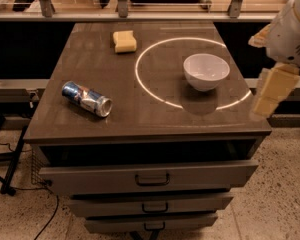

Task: Move white bowl near redbull can

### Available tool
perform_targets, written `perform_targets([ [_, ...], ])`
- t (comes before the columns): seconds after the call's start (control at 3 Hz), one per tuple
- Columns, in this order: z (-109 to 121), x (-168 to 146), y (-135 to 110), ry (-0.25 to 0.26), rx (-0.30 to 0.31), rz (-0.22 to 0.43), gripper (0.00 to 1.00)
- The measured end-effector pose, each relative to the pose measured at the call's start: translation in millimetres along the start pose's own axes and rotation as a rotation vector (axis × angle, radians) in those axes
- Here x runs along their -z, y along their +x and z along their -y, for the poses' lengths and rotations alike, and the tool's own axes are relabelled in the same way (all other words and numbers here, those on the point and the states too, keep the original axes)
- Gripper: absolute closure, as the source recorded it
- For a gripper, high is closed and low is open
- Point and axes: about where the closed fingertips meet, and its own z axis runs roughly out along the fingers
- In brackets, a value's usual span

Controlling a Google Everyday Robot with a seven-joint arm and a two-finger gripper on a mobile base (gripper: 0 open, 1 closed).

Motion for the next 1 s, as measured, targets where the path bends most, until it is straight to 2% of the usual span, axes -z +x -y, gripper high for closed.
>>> perform_targets([
  [0.67,52.7,-70.1,-3.4,-0.029,0.027,0.036,0.00],
  [1.0,57.4,-111.4,-16.0,-0.090,0.040,0.059,0.00],
])
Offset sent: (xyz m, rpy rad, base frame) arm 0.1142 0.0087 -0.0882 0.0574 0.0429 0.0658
